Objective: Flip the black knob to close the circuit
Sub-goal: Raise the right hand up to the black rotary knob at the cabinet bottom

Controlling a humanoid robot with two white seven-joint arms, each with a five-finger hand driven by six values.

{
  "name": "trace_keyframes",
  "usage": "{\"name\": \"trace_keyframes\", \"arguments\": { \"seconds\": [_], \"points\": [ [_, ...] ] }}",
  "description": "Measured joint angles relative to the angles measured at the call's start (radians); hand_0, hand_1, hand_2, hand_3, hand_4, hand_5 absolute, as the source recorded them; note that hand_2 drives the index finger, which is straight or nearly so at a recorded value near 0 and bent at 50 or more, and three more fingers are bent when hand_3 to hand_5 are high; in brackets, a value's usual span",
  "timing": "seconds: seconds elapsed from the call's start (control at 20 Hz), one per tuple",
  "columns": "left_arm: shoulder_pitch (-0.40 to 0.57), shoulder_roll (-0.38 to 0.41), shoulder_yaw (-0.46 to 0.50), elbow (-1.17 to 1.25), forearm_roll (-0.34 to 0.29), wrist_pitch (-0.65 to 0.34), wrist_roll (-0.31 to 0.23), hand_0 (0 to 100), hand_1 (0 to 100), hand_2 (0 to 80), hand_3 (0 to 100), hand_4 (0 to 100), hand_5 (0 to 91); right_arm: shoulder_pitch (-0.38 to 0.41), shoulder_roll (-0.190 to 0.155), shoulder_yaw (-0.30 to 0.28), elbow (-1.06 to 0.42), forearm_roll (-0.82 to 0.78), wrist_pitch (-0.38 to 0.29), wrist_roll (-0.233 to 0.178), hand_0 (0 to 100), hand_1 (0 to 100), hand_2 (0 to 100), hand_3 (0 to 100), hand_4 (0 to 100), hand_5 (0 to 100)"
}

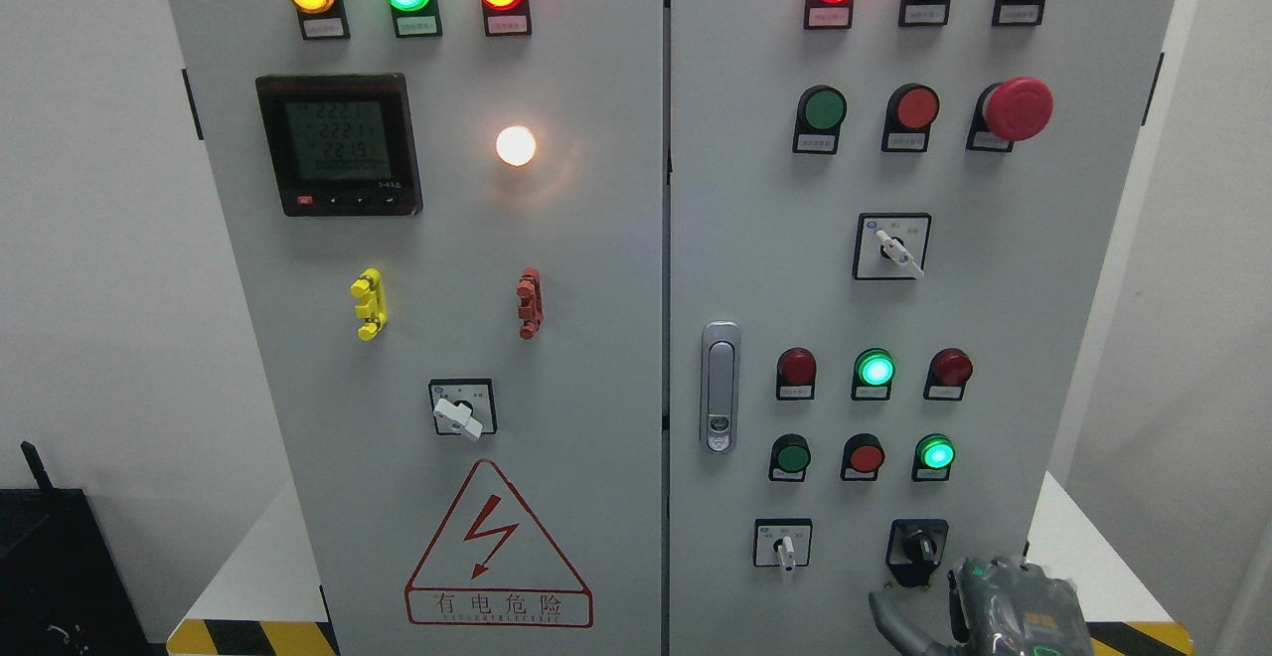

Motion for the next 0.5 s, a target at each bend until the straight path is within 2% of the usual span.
{"name": "trace_keyframes", "arguments": {
  "seconds": [0.5],
  "points": [
    [0.0, 0.0, 0.0, 0.0, 0.0, 0.0, 0.0, 0, 0, 0.0, 5, 3, 0.0, -0.009, -0.035, -0.032, 0.035, -0.043, 0.002, -0.018, 0, 0, 89, 100, 83, 85]
  ]
}}
